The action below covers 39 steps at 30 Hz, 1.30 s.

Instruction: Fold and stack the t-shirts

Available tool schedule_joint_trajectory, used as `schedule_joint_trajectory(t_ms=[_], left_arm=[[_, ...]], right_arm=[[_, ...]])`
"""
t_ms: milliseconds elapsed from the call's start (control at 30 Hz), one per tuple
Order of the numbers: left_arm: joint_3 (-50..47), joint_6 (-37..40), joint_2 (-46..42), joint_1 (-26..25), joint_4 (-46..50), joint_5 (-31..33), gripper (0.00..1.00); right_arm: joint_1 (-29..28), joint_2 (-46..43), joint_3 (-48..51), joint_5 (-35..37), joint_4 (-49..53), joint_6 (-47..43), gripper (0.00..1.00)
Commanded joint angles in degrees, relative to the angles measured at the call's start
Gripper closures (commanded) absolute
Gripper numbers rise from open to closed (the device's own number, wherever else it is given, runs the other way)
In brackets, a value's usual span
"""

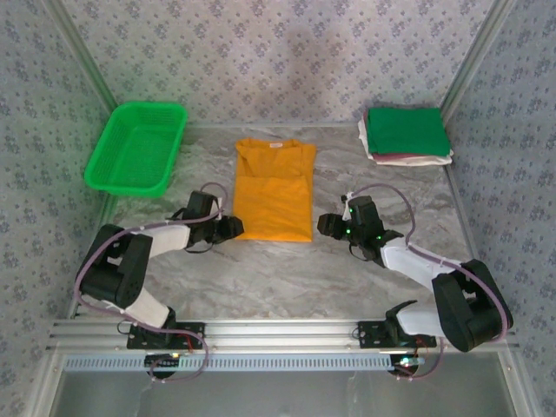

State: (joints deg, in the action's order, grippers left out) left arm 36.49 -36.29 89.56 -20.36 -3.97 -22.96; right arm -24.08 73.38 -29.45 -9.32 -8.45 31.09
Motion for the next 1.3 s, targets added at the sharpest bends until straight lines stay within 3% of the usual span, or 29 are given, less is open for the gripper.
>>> schedule_joint_trajectory(t_ms=[0,167,467,933,1267], left_arm=[[1.25,0.89,0.62,-0.1,-1.47,-0.68,0.67],[1.06,1.23,0.36,-0.12,-1.32,-0.51,0.83],[0.38,1.5,-0.58,-0.12,-0.69,0.24,1.0],[-0.74,0.87,-0.71,-0.12,-2.27,0.46,1.0],[-0.28,1.18,-2.21,0.05,-1.22,-0.33,1.0]], right_arm=[[-0.26,1.24,0.84,-1.97,0.47,1.93,0.42],[-0.26,6.18,-0.3,-6.25,1.21,2.96,0.42],[-4.49,12.34,-3.59,-9.73,-0.74,4.5,0.46],[-5.67,17.1,-6.39,-5.43,-1.4,6.34,0.53],[-5.87,19.15,-11.39,-4.58,0.25,6.33,0.96]])
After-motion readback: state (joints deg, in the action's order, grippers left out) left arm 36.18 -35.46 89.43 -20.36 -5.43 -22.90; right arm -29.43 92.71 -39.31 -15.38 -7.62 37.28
